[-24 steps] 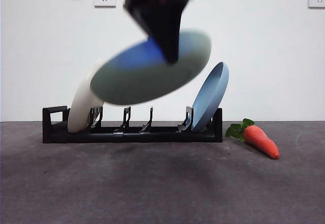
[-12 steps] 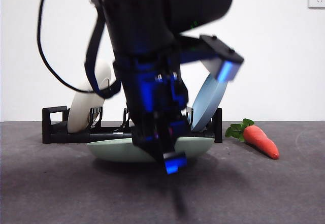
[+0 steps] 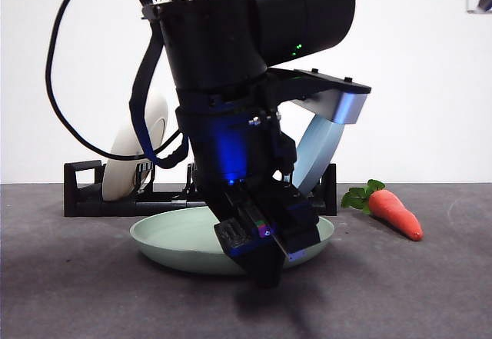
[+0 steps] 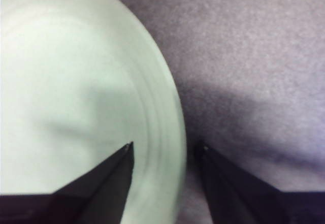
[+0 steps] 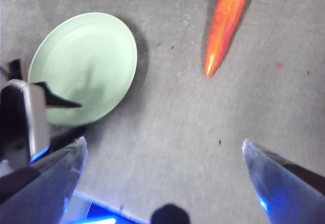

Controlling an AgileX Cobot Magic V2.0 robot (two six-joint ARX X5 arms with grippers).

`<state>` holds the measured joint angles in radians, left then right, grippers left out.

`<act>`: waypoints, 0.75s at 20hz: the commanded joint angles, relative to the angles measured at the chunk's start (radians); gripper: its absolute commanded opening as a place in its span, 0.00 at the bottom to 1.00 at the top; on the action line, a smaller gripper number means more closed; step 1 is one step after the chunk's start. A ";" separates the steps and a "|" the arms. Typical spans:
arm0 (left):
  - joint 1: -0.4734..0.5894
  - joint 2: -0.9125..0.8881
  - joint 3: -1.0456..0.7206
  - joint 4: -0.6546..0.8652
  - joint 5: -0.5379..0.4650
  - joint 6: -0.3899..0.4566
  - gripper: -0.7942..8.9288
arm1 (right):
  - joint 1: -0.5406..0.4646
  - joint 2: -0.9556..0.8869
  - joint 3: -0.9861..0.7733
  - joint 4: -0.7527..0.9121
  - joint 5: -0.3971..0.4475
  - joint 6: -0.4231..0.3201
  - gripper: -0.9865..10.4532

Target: Take the green plate from the plate rack,put the plate on the table,take the carrot from the table,put the carrot in the plate

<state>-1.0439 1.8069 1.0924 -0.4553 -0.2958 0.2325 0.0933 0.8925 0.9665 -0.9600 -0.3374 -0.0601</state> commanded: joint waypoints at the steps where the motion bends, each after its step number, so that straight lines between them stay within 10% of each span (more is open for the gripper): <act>1: -0.008 -0.010 -0.024 -0.048 0.039 -0.033 0.32 | 0.001 0.049 0.002 0.078 0.004 0.018 0.66; 15: -0.010 -0.727 -0.024 -0.085 0.069 -0.373 0.32 | 0.013 0.634 0.002 0.702 0.111 0.067 0.66</act>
<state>-1.0504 1.0779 1.0718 -0.5430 -0.2283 -0.1005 0.1013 1.5227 0.9668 -0.2577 -0.2295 -0.0029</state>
